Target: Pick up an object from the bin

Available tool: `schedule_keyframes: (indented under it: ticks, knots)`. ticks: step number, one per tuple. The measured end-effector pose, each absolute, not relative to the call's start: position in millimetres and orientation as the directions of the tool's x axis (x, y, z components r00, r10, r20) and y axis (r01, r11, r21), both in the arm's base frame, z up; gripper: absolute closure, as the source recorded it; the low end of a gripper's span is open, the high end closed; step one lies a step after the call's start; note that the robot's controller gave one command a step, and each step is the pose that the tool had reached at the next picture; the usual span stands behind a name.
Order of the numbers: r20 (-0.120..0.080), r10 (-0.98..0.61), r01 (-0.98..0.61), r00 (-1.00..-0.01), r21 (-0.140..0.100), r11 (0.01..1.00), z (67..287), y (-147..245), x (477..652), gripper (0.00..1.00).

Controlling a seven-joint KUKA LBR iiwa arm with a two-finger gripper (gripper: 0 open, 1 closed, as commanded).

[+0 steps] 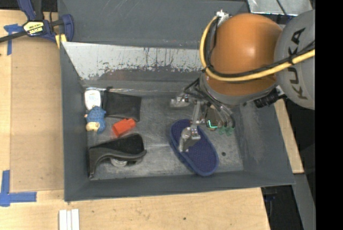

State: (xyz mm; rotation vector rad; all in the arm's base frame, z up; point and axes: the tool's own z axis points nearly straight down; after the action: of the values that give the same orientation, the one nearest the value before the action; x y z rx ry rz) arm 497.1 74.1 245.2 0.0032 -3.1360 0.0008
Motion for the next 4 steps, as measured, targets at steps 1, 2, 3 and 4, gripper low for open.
schedule_keyframes:
  ticks: [1,2,3,4]
  knots:
    - [-0.003,-0.173,-0.173,-0.985,0.001,0.985,90,209,515.1,0.0]
    - [-0.002,-0.043,-0.043,-0.999,0.001,0.999,101,209,505.8,0.0]
    - [0.003,0.193,0.193,-0.981,-0.001,0.981,107,180,506.0,0.0]
    - [-0.007,0.286,0.286,-0.958,0.011,0.958,79,183,499.0,0.0]
